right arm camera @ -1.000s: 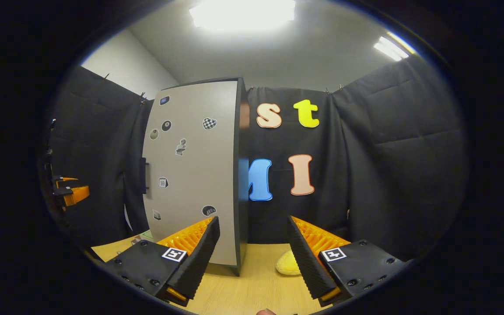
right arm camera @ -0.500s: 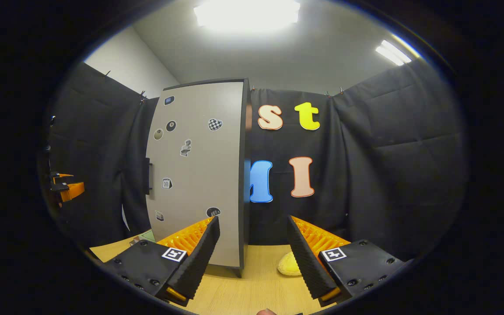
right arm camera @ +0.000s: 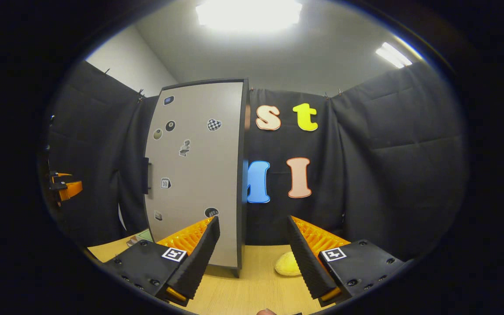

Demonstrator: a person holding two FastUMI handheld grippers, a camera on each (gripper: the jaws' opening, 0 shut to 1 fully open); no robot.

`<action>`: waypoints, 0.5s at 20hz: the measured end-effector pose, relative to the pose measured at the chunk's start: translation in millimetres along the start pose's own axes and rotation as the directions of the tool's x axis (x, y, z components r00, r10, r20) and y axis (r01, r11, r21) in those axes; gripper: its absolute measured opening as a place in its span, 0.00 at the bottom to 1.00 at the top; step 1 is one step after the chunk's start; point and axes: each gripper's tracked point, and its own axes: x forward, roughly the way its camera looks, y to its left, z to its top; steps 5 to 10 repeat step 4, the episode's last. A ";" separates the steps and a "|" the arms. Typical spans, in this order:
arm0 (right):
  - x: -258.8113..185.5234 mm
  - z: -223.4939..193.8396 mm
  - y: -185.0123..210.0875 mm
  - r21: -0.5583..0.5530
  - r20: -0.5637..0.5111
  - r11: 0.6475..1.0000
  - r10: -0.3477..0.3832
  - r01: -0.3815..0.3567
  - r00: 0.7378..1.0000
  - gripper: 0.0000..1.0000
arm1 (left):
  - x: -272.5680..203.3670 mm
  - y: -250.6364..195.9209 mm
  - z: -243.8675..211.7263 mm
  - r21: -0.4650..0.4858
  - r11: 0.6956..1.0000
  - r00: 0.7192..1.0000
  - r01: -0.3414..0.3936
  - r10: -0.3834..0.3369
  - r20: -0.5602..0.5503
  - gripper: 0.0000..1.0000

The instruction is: Open the cabinet door with the right hand, grasp the bottle in the cabinet with the left hand and place it on the coaster, then close the cabinet door with the right hand.

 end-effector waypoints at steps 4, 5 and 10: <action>-1.6 0.0 -0.1 0.004 0.001 1.000 -0.005 0.005 1.000 0.96 | -0.3 1.9 0.6 0.002 1.000 1.000 0.001 -0.001 0.000 0.88; -1.6 0.0 -0.1 0.004 0.001 1.000 -0.005 0.005 1.000 0.96 | -0.3 1.9 0.6 0.002 1.000 1.000 0.001 -0.001 0.000 0.88; -1.6 0.0 -0.1 0.004 0.001 1.000 -0.005 0.005 1.000 0.96 | -0.3 1.9 0.6 0.002 1.000 1.000 0.001 -0.001 0.000 0.88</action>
